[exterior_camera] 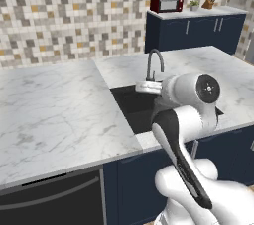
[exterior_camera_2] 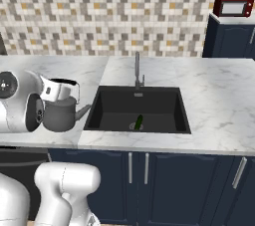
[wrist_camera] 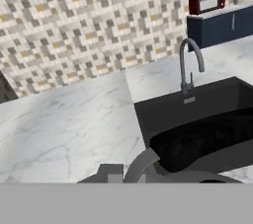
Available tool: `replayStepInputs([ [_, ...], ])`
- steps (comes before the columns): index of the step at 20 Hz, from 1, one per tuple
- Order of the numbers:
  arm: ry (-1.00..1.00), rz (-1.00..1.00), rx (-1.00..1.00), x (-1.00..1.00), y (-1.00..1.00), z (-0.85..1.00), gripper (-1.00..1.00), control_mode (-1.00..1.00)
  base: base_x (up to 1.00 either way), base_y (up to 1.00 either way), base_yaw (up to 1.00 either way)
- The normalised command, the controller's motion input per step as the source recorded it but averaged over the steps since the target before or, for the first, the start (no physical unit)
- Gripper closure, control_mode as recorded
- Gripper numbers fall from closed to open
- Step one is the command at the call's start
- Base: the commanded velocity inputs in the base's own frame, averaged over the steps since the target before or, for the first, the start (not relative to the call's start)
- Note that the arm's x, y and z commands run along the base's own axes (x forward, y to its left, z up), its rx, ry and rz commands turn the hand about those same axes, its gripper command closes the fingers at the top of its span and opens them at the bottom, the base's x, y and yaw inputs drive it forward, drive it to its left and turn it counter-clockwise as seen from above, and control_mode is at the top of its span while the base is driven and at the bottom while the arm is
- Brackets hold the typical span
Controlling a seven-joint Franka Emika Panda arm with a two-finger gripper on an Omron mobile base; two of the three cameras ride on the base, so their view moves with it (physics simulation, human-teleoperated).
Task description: Open the cabinet, pick the kettle from the cabinet, and place it in the sink.
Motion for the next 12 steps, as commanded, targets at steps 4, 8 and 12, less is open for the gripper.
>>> replayStepInputs([
  [4,0.02,0.33,0.07,0.29,-0.18,-0.03,1.00,-1.00,0.00,0.00,0.00],
  [8,0.00,0.28,0.02,0.37,-0.16,-0.06,1.00,-1.00,0.00,0.00,0.00],
  [12,0.01,0.19,0.00,0.42,-0.10,-0.06,1.00,-1.00,0.00,0.00,0.00],
])
